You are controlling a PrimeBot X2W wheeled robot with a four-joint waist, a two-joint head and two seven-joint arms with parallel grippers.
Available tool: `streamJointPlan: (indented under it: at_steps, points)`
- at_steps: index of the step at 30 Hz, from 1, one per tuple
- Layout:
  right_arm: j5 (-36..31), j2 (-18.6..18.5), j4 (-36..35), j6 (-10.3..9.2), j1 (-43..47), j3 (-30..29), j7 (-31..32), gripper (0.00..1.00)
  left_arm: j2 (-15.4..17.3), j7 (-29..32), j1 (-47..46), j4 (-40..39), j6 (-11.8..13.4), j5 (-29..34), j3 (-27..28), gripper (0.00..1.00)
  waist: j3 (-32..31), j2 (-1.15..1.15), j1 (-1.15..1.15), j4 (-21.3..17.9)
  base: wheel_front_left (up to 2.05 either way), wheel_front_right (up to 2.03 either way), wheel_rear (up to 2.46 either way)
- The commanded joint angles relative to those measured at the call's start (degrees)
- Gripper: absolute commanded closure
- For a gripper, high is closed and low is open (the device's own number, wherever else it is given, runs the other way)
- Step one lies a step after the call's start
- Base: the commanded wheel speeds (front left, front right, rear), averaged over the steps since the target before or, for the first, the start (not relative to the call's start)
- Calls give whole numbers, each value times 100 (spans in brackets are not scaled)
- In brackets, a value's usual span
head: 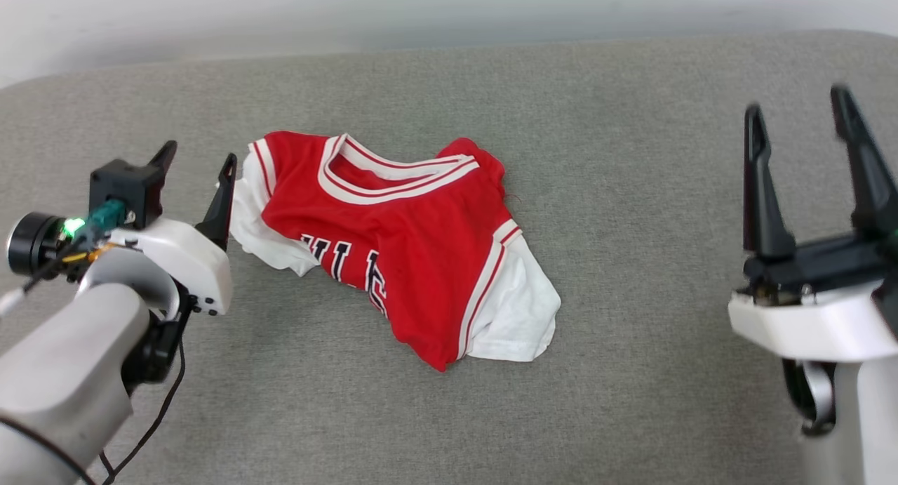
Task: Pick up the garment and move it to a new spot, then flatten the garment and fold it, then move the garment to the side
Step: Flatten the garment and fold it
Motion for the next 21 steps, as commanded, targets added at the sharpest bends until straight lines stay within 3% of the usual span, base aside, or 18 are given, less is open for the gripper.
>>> streamJointPlan:
  at_steps: [1, 6, 10, 15, 21]
  points:
    - [-9, -142, -1, -2, -210, 96, -9, 0, 11, -34, 203, -272, 243, 182, 239, 0, -44, 0, 1, 48, 0, 0, 0]
    - [137, -667, 245, -2, -791, 619, -9, 0, -102, -31, 1244, -1283, 1022, 1000, 1313, 0, -103, 0, 1, 120, 0, 0, 0]
    - [335, -1130, 665, -2, -1171, 1183, -10, 0, -356, -32, 2097, -1878, 1322, 1610, 2088, 0, -148, 0, 1, 174, 0, 0, 0]
    - [1050, -1821, 1399, -2, -1804, 2344, 647, 0, -888, -33, 2964, -2323, 1413, 2270, 2904, 0, -197, 0, 1, 245, 0, 0, 0]
    - [2231, -2648, 1427, -2, -2670, 4067, 1911, 0, -1589, -33, 3692, -2655, 1192, 2986, 3685, 0, -139, 0, 1, 331, 0, 0, 0]
